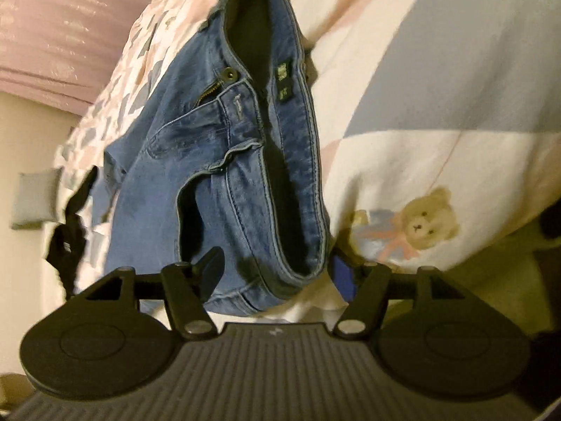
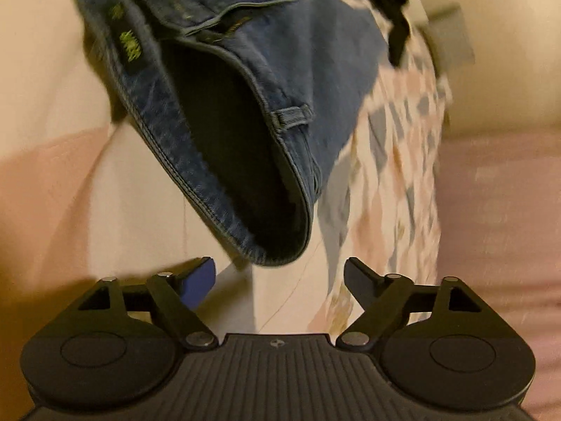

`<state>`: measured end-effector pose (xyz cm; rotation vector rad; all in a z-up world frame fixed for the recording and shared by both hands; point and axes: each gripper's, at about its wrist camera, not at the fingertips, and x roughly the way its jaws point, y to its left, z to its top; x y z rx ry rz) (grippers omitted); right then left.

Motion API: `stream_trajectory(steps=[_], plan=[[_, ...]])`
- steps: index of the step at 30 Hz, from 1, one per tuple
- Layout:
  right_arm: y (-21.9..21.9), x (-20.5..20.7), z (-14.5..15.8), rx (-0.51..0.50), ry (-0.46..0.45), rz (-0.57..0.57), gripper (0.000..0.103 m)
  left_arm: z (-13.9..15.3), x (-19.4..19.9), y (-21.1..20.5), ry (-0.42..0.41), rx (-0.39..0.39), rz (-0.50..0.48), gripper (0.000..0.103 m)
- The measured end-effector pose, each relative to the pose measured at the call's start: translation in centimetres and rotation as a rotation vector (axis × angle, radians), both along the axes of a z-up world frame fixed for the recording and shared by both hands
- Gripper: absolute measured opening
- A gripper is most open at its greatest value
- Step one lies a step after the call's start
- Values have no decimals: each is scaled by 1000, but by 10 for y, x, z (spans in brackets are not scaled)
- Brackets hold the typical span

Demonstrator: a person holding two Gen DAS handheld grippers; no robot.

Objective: Fold clothes

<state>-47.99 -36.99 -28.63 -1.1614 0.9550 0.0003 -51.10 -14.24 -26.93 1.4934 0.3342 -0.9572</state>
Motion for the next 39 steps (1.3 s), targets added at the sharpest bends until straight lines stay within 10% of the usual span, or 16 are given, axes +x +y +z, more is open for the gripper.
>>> stream_trajectory(steps=[3, 5, 7, 8, 16, 18, 22, 25, 30, 34, 36, 39], plan=[[-4, 0, -18, -38, -22, 125, 86, -17, -2, -5, -76, 46, -48, 63], [-2, -4, -29, -88, -33, 236, 73, -20, 8, -7, -55, 68, -10, 42], [-9, 1, -32, -94, 1, 309, 14, -12, 19, -10, 18, 70, 42, 25], [-15, 7, -22, -54, 13, 318, 9, -3, 23, -10, 52, 62, 56, 18], [-58, 35, 142, -6, -357, 343, 10, 169, 40, -15, 164, -208, 66, 11], [-73, 34, 127, 39, -274, 246, 10, 180, 32, -22, 202, -225, 30, 11], [-96, 14, 15, -81, 188, 297, 9, 106, 8, -50, 345, -107, -21, 11], [-89, 23, 22, -51, 129, 263, 8, 66, 3, -62, 377, -41, -9, 11], [-79, 20, 76, -1, -102, 209, 10, 94, 11, -53, 427, -106, 31, 11], [-93, 0, -19, -151, 321, 294, 10, 44, -5, -74, 445, -10, 35, 13], [-83, 14, -23, -154, 334, 244, 11, 34, -10, -78, 446, 14, 36, 14], [-77, 33, -2, -72, 317, 100, 52, 44, -6, -69, 514, -22, 59, 23]])
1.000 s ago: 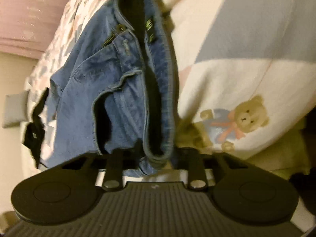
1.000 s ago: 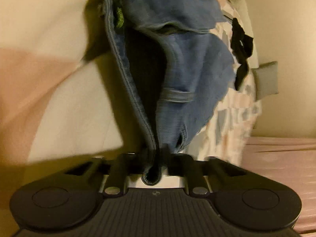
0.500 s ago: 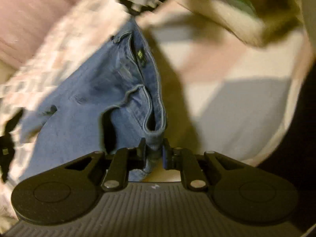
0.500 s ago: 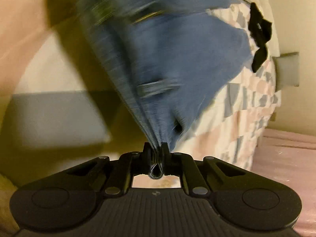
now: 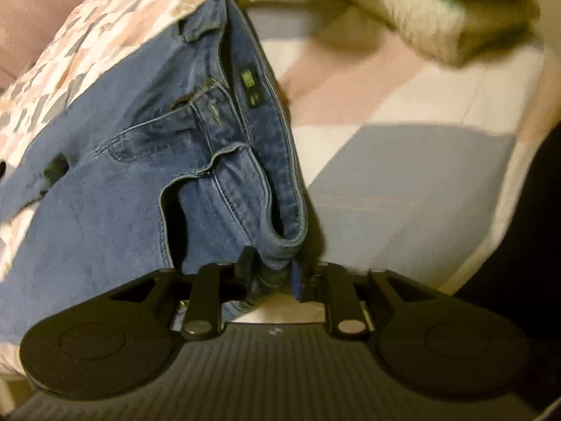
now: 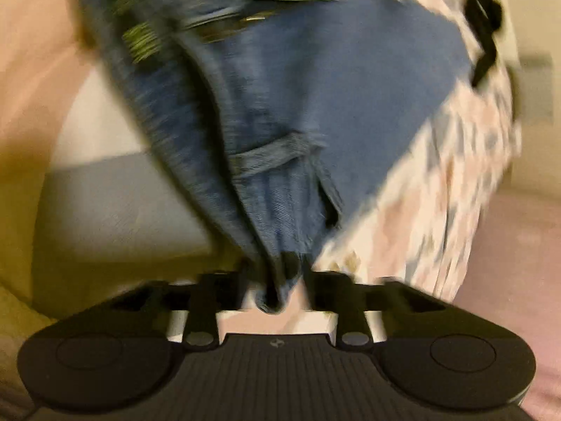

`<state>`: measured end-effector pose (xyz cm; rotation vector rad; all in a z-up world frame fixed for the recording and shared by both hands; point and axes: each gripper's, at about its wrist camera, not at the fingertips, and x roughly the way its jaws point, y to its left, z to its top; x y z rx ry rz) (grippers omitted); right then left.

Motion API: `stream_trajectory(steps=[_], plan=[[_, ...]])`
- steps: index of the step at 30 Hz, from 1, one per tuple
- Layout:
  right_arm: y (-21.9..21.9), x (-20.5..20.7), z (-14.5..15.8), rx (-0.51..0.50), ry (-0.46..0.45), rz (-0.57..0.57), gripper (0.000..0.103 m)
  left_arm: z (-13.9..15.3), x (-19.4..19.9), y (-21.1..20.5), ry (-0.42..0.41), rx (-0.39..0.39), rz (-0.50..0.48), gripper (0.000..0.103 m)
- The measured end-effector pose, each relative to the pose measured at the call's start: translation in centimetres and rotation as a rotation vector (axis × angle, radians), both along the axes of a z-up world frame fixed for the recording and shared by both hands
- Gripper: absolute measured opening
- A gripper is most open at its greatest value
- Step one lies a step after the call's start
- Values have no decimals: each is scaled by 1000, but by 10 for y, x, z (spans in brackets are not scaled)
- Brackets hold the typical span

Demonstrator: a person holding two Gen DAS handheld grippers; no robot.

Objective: Fold clothes

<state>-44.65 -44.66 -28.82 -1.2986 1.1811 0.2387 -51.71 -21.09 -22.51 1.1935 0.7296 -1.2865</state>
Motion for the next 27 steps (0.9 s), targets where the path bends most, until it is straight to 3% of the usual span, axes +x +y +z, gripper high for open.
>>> stream_trajectory(steps=[1, 4, 6, 8, 10, 12, 14, 16, 17, 19, 23, 27], plan=[[2, 0, 10, 22, 0, -32, 57, 3, 0, 7, 29, 8, -4, 27], [11, -14, 59, 152, -64, -198, 53, 14, 1, 31, 57, 14, -35, 27], [9, -11, 98, 365, -167, -398, 51, 29, 12, 42, 67, -26, -23, 27], [1, 7, 118, 640, -260, -641, 45, 43, 28, 43, 78, -97, 48, 27], [-9, 20, 112, 847, -304, -836, 37, 47, 43, 36, 67, -153, 132, 27], [-20, 29, 96, 1002, -277, -1026, 33, 42, 56, 23, 56, -183, 217, 28], [-26, 18, 76, 1183, -223, -1256, 28, 35, 65, 6, 93, -189, 298, 29], [-16, -7, 63, 1318, -223, -1370, 27, 33, 64, -4, 121, -206, 338, 34], [-10, -14, 57, 1331, -230, -1399, 27, 33, 61, -6, 136, -211, 350, 39], [0, -19, 51, 1316, -271, -1401, 27, 31, 55, -6, 171, -209, 359, 40], [27, -3, 55, 1165, -386, -1169, 27, 23, 50, 0, 175, -179, 351, 40], [48, 2, 47, 1007, -349, -1049, 27, 22, 57, 6, 179, -168, 401, 40]])
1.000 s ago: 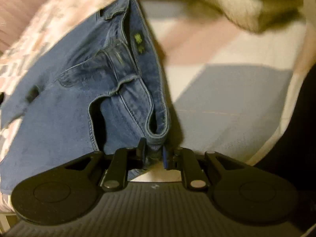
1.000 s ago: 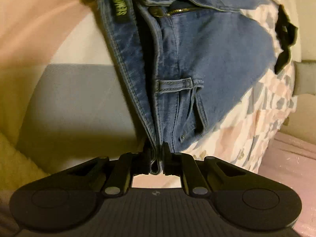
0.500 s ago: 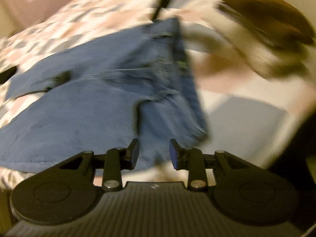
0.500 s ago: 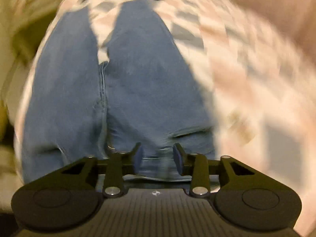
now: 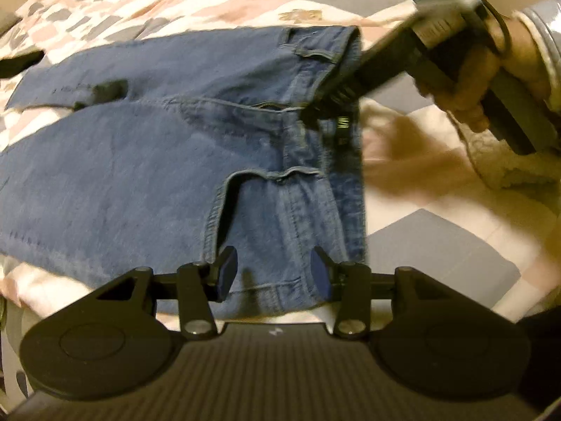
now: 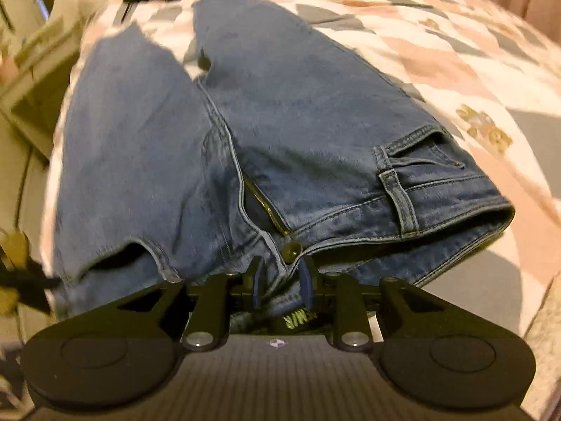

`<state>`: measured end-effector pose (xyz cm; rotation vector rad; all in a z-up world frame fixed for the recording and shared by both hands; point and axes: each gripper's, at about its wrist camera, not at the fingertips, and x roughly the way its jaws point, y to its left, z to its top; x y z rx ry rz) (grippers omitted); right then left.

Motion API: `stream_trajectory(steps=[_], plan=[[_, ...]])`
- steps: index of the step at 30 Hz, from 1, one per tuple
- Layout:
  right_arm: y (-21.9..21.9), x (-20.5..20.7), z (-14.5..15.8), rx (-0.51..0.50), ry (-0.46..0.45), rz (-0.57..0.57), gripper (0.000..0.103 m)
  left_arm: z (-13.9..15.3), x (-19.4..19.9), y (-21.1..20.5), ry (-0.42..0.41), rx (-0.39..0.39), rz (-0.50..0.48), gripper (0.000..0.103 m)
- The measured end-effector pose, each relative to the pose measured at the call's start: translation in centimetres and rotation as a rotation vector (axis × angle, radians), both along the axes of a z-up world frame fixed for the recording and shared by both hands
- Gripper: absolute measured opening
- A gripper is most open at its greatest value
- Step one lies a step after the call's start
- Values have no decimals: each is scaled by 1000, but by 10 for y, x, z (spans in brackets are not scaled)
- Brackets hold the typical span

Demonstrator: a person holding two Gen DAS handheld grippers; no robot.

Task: Fold clothes
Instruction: 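Lay the jeans flat on the bed and open both grippers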

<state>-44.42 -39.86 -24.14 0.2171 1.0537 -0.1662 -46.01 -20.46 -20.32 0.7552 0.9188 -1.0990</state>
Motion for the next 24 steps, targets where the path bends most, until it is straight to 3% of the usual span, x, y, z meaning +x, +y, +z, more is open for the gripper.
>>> stream_trajectory(steps=[2, 4, 7, 11, 13, 15, 20, 22, 24], plan=[[6, -5, 10, -70, 25, 18, 28, 3, 5, 3, 3, -3, 31, 40], [9, -12, 25, -84, -16, 32, 29, 6, 10, 5, 0, -9, 53, 41], [1, -5, 24, -8, -32, 41, 29, 9, 15, 5, -3, -16, 71, 41], [-15, 13, -6, 120, 60, 11, 28, 14, 21, 1, -7, -26, 89, 41], [-21, 10, -5, 164, 76, -9, 6, 17, 26, 2, -8, -26, 102, 41], [-29, 6, 5, 223, 70, -22, 4, 20, 31, 5, 1, -24, 114, 41], [-37, -9, 58, 204, -28, -42, 2, 29, 45, 6, -8, -13, 107, 41], [-46, -14, 54, 182, 5, -110, 0, 33, 50, 3, -15, -13, 95, 41], [-57, -14, 30, 145, 92, -195, 0, 36, 55, -2, -22, -11, 74, 43]])
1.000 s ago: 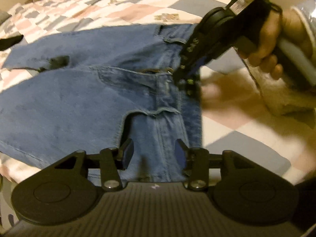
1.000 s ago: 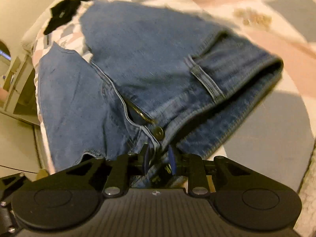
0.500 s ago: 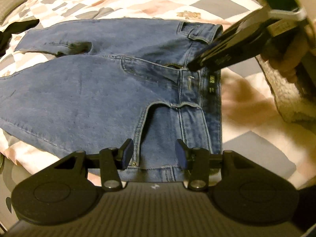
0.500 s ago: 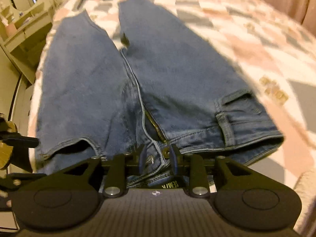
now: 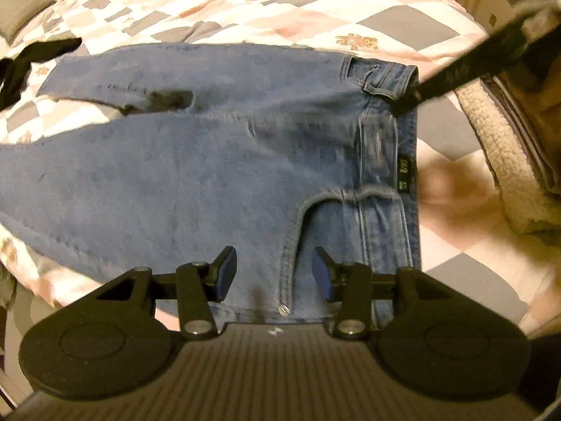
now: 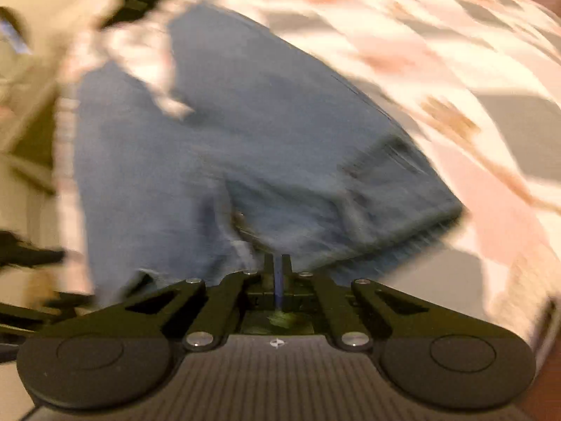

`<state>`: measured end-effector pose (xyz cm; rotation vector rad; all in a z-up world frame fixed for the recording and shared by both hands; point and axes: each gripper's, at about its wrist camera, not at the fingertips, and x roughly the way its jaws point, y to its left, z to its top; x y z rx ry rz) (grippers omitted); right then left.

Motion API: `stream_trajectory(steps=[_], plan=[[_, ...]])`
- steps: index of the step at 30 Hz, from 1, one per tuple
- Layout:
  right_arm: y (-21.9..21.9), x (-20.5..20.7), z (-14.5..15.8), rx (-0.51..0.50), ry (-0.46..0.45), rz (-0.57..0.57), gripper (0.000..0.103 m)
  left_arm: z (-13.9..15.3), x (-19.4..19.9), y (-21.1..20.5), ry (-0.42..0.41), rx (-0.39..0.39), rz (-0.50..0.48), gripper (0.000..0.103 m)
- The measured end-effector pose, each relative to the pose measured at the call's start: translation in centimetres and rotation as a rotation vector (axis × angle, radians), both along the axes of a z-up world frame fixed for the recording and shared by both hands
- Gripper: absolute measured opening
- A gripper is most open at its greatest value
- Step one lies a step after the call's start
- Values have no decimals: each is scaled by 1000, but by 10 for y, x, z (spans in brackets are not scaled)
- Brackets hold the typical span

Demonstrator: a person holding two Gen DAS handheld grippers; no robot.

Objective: Fold clothes

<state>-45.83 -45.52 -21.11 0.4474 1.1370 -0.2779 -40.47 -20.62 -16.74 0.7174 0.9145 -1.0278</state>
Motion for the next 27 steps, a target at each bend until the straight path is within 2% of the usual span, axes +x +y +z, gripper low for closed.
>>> stream_trajectory(steps=[2, 3, 5, 6, 8, 11, 12, 14, 15, 16, 18, 19, 21, 24, 27], plan=[[-9, 1, -24, -5, 87, -71, 0, 1, 5, -6, 0, 6, -34, 43], [-10, 1, -27, -8, 87, -96, 0, 1, 7, -8, -5, 12, -54, 43], [-2, 1, -7, -15, -16, -117, 3, 4, 15, -9, -18, 11, -82, 44], [6, 3, 3, -15, -63, -113, 12, 4, 22, -7, -15, 8, -85, 45], [28, 12, 11, 9, -134, -70, 17, 3, 39, -3, -15, 13, -89, 45], [56, 33, -7, 42, -121, -12, 12, 2, 68, 5, -25, 15, -100, 45], [56, 36, -20, 34, -67, -55, 12, 3, 80, 9, -32, 12, -104, 45], [56, 40, -45, 18, 39, -141, 0, 7, 108, 20, -46, 6, -113, 45], [55, 39, -52, 30, 66, -207, 0, 10, 123, 27, -53, 3, -117, 45], [53, 35, -49, 51, 68, -288, 0, 12, 138, 35, -54, 0, -121, 45], [66, 36, -35, 0, 112, -375, 0, 13, 173, 53, -45, 4, -133, 46], [75, 38, -26, -47, 136, -412, 17, 12, 193, 62, -48, 19, -149, 46], [102, 45, -7, -102, 128, -464, 25, 9, 229, 76, -72, 54, -186, 46], [149, 61, 8, -101, 73, -518, 25, 5, 279, 92, -89, 75, -232, 46], [188, 81, -6, -73, 112, -596, 31, -14, 319, 95, -99, 102, -243, 46]])
